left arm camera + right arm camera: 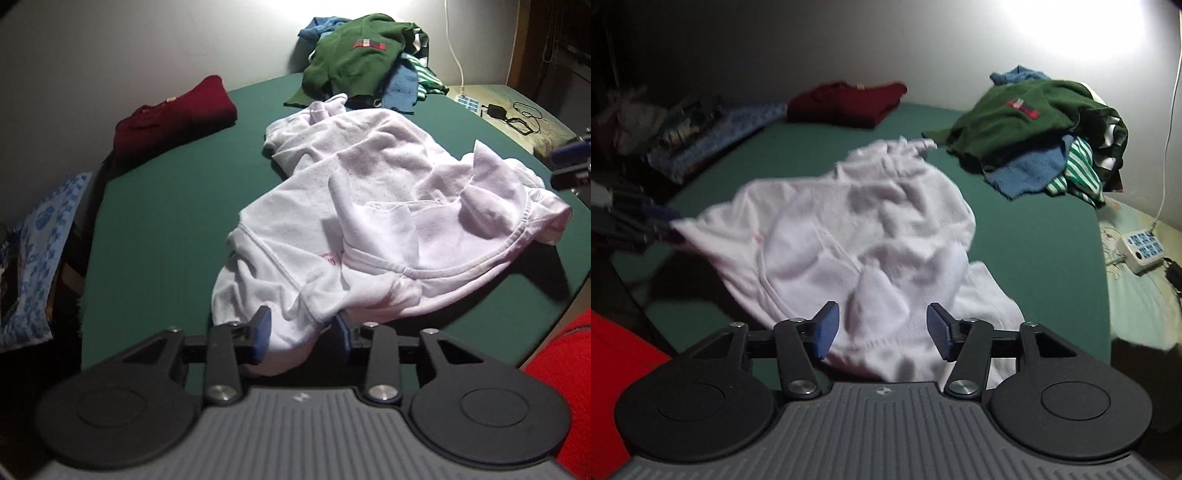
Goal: Fold clothes
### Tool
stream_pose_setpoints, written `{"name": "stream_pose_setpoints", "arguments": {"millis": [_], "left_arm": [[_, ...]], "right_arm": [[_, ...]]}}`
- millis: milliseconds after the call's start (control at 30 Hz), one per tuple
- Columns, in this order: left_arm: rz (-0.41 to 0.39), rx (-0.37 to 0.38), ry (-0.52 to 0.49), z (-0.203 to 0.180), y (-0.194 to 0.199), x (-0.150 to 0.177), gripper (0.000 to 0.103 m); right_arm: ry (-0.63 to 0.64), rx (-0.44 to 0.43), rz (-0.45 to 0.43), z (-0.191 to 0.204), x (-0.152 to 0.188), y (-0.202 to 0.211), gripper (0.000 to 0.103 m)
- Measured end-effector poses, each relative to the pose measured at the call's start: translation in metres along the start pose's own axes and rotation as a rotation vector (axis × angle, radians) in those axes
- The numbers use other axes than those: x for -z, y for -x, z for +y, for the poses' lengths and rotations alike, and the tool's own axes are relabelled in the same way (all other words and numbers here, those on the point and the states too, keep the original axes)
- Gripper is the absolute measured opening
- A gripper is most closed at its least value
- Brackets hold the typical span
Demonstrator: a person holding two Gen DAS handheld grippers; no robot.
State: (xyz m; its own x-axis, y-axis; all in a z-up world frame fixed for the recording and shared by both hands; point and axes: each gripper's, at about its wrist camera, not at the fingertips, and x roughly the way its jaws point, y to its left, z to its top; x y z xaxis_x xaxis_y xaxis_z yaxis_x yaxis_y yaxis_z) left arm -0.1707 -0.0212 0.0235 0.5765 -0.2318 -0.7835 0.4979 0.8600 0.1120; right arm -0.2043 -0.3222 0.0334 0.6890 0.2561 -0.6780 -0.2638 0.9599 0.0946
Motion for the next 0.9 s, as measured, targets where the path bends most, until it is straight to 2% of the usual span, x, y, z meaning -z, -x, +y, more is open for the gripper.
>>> {"name": "stream_pose_setpoints", "arguments": {"millis": [67, 133, 200, 367, 467, 533, 600, 667, 700, 767, 800, 900], "left_arm": [[-0.029, 0.023, 0.006, 0.000, 0.004, -0.010, 0.042], [-0.050, 0.051, 0.008, -0.007, 0.000, -0.019, 0.055], [-0.063, 0.077, 0.004, -0.017, -0.007, -0.027, 0.060], [-0.003, 0.097, -0.021, -0.036, -0.047, -0.022, 0.063], [0.037, 0.092, -0.015, -0.037, -0.064, -0.015, 0.057], [0.063, 0.090, -0.011, -0.038, -0.075, -0.010, 0.055], [0.090, 0.087, -0.007, -0.039, -0.087, -0.004, 0.051], [0.105, 0.095, -0.007, -0.038, -0.090, -0.003, 0.038], [0.112, 0.101, -0.007, -0.036, -0.088, -0.003, 0.022], [0.123, 0.110, -0.003, -0.034, -0.082, -0.003, 0.014], [0.119, 0.126, 0.004, -0.033, -0.077, -0.002, 0.005], [0.107, 0.149, -0.006, -0.036, -0.066, 0.000, 0.004]], "right_arm": [[-0.038, -0.006, -0.043, 0.001, -0.007, -0.006, 0.064], [-0.029, 0.019, -0.024, 0.005, -0.008, -0.025, 0.064], [-0.002, 0.048, 0.019, 0.011, -0.005, -0.045, 0.064], [0.073, 0.116, 0.111, 0.019, 0.019, -0.084, 0.062], [0.083, 0.156, 0.145, 0.017, 0.029, -0.096, 0.043], [0.056, 0.168, 0.150, 0.011, 0.032, -0.097, 0.007], [0.002, 0.156, 0.129, 0.002, 0.030, -0.089, 0.004], [-0.045, 0.155, 0.092, -0.007, 0.027, -0.076, 0.004], [-0.056, 0.159, 0.079, -0.010, 0.026, -0.068, 0.004], [-0.079, 0.165, 0.052, -0.017, 0.024, -0.053, 0.004], [-0.090, 0.168, 0.039, -0.021, 0.023, -0.045, 0.004], [-0.106, 0.212, 0.045, -0.030, 0.025, -0.039, 0.002]]}}
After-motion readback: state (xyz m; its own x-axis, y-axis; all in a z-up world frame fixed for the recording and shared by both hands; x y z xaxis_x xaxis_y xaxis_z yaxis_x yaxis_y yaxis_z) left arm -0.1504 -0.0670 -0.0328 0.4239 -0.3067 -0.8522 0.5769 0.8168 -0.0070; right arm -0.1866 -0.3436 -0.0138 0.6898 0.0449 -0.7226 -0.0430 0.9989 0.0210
